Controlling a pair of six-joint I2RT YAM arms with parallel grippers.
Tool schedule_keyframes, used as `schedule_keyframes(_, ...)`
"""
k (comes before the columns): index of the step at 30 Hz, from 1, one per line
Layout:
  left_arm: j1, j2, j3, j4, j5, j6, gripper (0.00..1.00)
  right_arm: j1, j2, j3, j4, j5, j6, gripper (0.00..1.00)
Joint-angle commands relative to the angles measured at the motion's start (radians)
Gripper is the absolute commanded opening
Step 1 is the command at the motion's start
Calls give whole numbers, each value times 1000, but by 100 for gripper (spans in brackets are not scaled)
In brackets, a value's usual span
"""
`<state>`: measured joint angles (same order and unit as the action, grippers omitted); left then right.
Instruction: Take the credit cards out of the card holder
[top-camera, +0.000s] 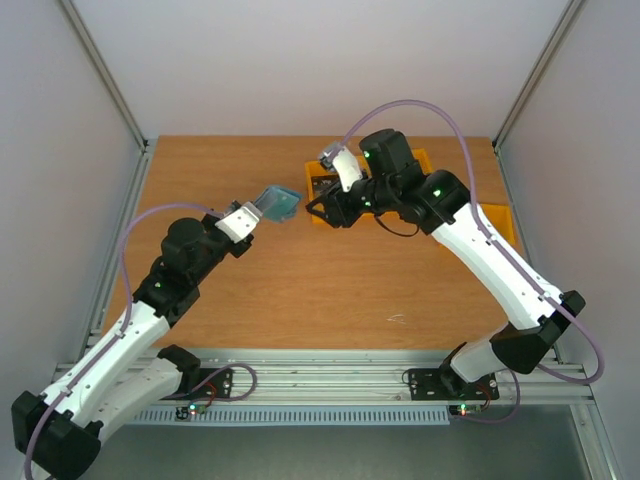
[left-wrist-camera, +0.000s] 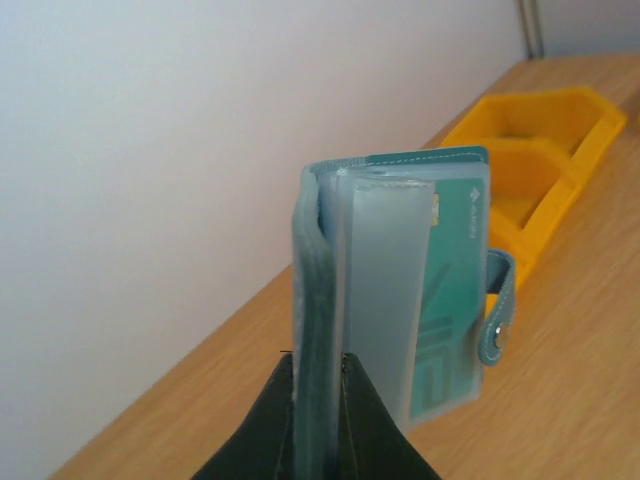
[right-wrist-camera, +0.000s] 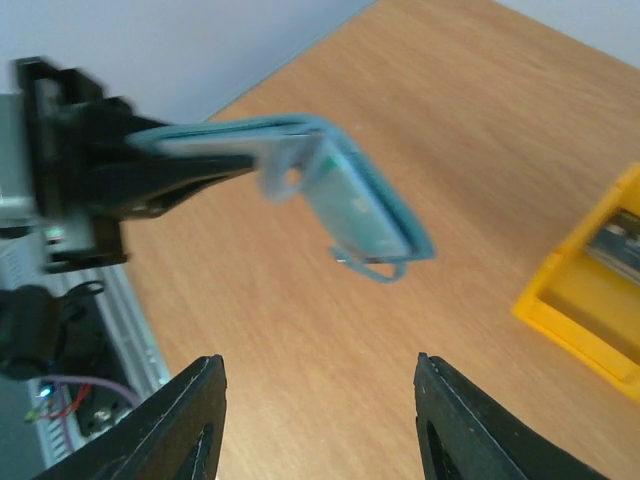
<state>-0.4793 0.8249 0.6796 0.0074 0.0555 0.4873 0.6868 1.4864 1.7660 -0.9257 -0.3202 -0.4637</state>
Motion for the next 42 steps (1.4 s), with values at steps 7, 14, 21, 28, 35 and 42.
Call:
schedule_keyframes(7,15,-26,75,-42,180,-380,0,94,27,-77,300,-153,159,54)
schedule_keyframes(14,34,-32,73,66,296,-776,0,94,53,-73,263,-20,227,56)
schedule_keyframes(21,34,-24,75,99,333,-812,0,97,104,-64,309,-94,281,46)
schedule_keyframes(28,41,-28,67,116,325,-859,0,94,124,-27,242,-28,274,9)
schedule_keyframes(35,77,-37,52,106,284,-908,0,12,59,-65,161,56,252,2)
schedule_keyframes(42,79,-45,62,65,294,-835,0,-13,73,-13,14,156,190,25)
